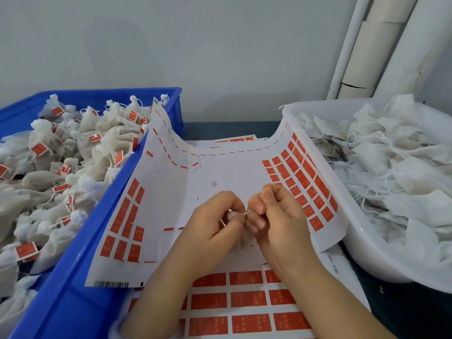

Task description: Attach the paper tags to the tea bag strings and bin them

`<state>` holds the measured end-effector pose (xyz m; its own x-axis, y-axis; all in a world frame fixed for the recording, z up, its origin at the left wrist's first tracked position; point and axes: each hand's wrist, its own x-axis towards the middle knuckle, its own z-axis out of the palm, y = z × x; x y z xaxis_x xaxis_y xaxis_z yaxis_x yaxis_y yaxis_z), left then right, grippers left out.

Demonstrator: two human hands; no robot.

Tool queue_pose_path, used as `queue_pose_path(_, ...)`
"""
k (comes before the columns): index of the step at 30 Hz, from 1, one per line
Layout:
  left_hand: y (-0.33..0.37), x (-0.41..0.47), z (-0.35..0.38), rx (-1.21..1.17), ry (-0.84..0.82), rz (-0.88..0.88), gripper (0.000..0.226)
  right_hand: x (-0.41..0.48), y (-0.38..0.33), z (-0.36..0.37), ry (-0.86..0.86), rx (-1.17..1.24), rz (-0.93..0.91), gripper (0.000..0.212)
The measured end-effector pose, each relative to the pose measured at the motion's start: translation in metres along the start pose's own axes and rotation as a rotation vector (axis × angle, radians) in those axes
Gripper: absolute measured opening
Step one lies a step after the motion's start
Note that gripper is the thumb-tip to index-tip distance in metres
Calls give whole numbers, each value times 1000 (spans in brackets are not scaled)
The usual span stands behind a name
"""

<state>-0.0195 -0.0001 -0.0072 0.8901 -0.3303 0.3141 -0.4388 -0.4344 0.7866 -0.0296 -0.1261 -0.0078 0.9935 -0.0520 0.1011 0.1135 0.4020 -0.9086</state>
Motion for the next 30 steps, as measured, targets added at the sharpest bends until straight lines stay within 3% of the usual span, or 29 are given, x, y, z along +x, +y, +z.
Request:
queue_pose_path(3, 0, 0, 1, 15, 0, -5, 14, 1, 1, 0, 37, 55, 41, 37)
queue_pose_path(11, 7, 1, 1, -77, 60, -60, 20, 3, 3, -3, 8, -253, -20, 25)
queue_pose_path(18, 8, 1, -3, -150, 143, -73, 15, 1, -2, -2, -36, -39, 30, 43)
queue_pose_path(22, 9, 1, 0, -204, 107, -110, 9, -2, 1, 4, -60, -15, 72, 44)
queue_pose_path(27, 8, 0, 3, -241, 120, -145, 8, 2, -5, 3, -16, 268, 125, 38)
queue_pose_path(30, 7, 2, 1, -252, 97, -128, 7, 4, -5, 0, 5, 315, 164, 39)
